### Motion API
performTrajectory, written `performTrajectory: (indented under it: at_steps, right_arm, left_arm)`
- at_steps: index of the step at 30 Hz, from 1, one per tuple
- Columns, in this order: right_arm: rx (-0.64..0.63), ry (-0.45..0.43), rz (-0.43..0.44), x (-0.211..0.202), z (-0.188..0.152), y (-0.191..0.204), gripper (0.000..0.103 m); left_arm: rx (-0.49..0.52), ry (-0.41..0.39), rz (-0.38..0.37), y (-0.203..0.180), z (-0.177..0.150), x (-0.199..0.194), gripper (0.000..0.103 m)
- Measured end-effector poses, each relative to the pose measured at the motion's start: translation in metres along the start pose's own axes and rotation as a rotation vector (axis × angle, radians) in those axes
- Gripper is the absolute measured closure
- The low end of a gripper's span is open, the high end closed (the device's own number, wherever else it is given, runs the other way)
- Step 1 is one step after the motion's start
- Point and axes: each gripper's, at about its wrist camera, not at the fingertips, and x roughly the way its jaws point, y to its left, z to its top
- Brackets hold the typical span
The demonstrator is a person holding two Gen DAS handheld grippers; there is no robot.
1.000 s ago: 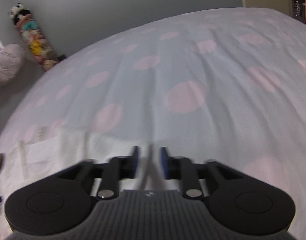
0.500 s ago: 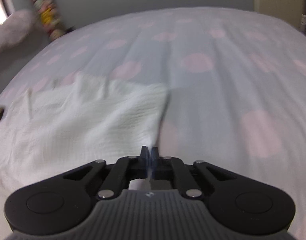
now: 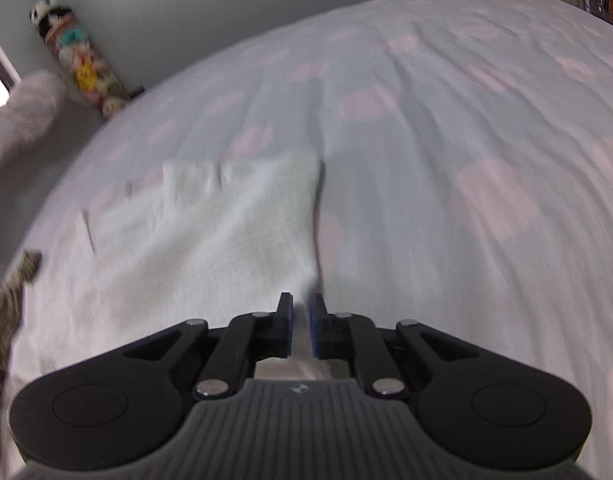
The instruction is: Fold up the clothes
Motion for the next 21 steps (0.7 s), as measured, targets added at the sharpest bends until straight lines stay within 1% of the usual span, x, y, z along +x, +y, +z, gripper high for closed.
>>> performTrajectory:
  at_steps: [3, 5, 7, 8, 9, 10, 11, 14, 18, 21]
  right_arm:
    - [-0.009, -0.001, -0.047, -0.001, -0.011, -0.006, 0.091]
    - [0.035, -0.013, -0.054, -0.010, -0.012, -0.010, 0.090]
    - [0.031, -0.011, -0.042, -0.026, -0.014, -0.007, 0.089]
    - [0.013, -0.010, -0.031, -0.035, -0.016, -0.004, 0.086]
    - [-0.006, -0.007, -0.018, -0.045, -0.019, -0.002, 0.077]
    - [-0.028, -0.002, -0.001, -0.056, -0.023, 0.002, 0.072]
    - [-0.051, 0.006, 0.019, -0.068, -0.029, 0.006, 0.068]
    - [-0.128, 0.042, 0.078, -0.101, -0.051, 0.020, 0.069]
    - [-0.226, 0.131, 0.136, -0.139, -0.088, 0.037, 0.068]
    - [-0.305, 0.191, 0.162, -0.164, -0.116, 0.049, 0.066]
  left_arm:
    - [-0.004, 0.025, -0.006, 0.003, -0.014, -0.012, 0.060]
    - [-0.002, 0.041, -0.011, 0.006, -0.023, -0.022, 0.060]
    - [0.011, 0.052, -0.021, 0.009, -0.032, -0.033, 0.060]
    - [0.021, 0.057, -0.028, 0.009, -0.037, -0.039, 0.060]
    - [0.034, 0.061, -0.036, 0.010, -0.042, -0.046, 0.060]
    - [0.051, 0.065, -0.045, 0.010, -0.047, -0.053, 0.060]
    - [0.073, 0.069, -0.055, 0.008, -0.053, -0.060, 0.060]
    - [0.154, 0.075, -0.097, -0.001, -0.070, -0.083, 0.060]
    - [0.262, 0.083, -0.158, -0.016, -0.092, -0.113, 0.060]
    - [0.384, 0.113, -0.198, -0.029, -0.114, -0.133, 0.060]
